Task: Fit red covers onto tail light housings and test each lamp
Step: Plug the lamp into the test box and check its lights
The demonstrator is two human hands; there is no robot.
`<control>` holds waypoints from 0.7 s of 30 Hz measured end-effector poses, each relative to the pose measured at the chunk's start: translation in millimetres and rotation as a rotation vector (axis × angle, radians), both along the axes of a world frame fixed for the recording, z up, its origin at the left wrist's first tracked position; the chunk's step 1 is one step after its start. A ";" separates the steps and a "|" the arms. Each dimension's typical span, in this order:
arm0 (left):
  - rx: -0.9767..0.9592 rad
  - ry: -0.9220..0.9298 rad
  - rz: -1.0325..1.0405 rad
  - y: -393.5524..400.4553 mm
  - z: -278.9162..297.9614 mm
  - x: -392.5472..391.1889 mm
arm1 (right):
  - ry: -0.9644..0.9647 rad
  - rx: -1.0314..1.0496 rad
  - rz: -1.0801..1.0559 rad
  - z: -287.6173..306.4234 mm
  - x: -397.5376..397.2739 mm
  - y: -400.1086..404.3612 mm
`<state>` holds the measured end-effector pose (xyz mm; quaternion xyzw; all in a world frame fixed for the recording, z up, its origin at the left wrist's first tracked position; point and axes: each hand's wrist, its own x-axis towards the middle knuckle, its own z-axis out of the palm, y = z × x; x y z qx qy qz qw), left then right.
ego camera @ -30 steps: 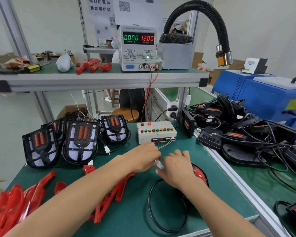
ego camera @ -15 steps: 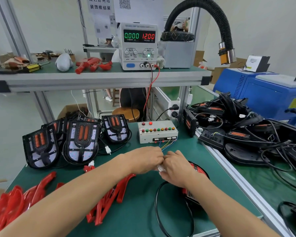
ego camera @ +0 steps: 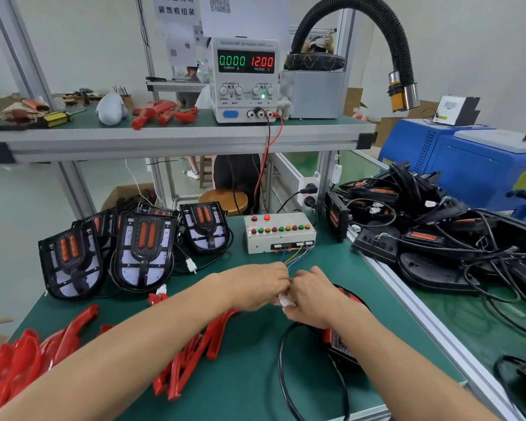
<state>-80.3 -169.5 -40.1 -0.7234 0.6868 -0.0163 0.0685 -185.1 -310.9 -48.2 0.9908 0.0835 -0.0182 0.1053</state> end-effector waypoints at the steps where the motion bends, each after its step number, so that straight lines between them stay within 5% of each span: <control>1: 0.003 0.003 0.001 -0.2 0.6 -0.8 | 0.000 0.003 0.001 -0.7 0.4 -0.4; 10: 0.003 0.005 0.003 12.6 3.2 7.9 | 0.079 0.193 -0.057 -2.2 -3.1 -8.1; 17: 0.158 -0.310 0.147 10.6 -9.5 -5.0 | 0.097 0.195 -0.184 0.2 -4.7 -5.6; 21: 0.005 -0.231 0.225 15.9 -21.3 -26.8 | 0.117 0.317 -0.237 0.4 -12.3 -12.6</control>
